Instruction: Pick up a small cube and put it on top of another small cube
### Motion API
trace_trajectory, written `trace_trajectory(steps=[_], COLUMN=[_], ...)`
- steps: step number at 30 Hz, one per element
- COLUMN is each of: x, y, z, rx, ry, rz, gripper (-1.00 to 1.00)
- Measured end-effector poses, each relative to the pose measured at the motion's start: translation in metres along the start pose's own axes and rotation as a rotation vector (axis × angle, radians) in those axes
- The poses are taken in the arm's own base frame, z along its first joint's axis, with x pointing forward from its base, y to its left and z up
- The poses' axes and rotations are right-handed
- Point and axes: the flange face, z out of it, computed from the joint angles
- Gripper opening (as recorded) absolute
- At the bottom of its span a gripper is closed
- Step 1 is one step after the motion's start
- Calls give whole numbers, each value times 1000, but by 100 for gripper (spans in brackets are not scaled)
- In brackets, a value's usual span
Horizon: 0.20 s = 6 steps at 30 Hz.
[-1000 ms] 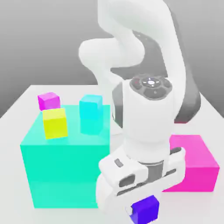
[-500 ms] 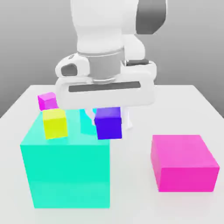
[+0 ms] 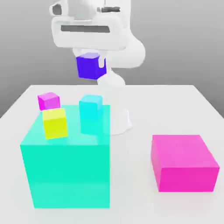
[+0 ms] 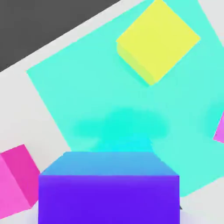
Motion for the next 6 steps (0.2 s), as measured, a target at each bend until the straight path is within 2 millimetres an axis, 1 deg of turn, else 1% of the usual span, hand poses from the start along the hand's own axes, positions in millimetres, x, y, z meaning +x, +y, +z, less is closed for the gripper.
trace_trajectory(steps=[2,3,6], x=[0,0,0], y=[2,2,2], z=[28,39,39], rx=[0,0,0], ry=[4,5,5], rz=[6,7,7], gripper=[-100,100,100])
